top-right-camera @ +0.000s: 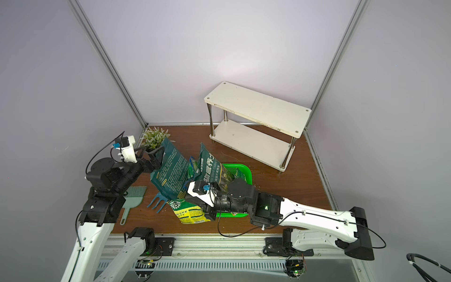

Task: Take down the fertilizer bag from the shelf
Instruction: Place the fertilizer bag in the storage box.

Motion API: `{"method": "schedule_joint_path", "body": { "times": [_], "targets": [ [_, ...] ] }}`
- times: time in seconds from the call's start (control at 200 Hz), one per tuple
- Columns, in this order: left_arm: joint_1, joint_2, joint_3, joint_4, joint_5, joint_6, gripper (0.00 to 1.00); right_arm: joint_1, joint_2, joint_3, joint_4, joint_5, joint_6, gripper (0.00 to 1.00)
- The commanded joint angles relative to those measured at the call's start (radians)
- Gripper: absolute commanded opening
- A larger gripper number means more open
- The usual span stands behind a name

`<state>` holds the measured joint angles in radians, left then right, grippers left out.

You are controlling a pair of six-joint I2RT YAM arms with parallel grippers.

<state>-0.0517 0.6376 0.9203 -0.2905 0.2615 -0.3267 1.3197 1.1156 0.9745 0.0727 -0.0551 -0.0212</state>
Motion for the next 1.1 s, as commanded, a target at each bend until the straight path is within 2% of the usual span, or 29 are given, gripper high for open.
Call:
{"method": "schedule_joint_path", "body": {
  "times": [0.0,0.225,0.41,0.646,1.096],
  "targets": [
    [-0.003,-0.06,0.002,-0.063,-0.07,-0.033,1.0,-0.01,-0.017,-0.02,0.177,0.14,-0.013,0.0],
    [-0.107,-0.109,0.033,-0.122,-0.112,-0.046,1.0,-0.062,-0.001,-0.115,0.247,0.183,-0.006,0.0],
    [-0.109,-0.073,0.01,-0.107,-0.122,-0.031,1.0,-0.139,-0.01,-0.186,0.318,0.125,0.045,0.0],
    [-0.109,-0.046,-0.02,-0.079,-0.01,-0.029,1.0,-0.142,0.023,-0.303,0.404,0.126,0.092,0.0],
    [-0.109,-0.046,-0.024,-0.077,-0.026,-0.014,1.0,-0.141,0.068,-0.444,0.497,0.106,0.188,0.0]
  ]
}}
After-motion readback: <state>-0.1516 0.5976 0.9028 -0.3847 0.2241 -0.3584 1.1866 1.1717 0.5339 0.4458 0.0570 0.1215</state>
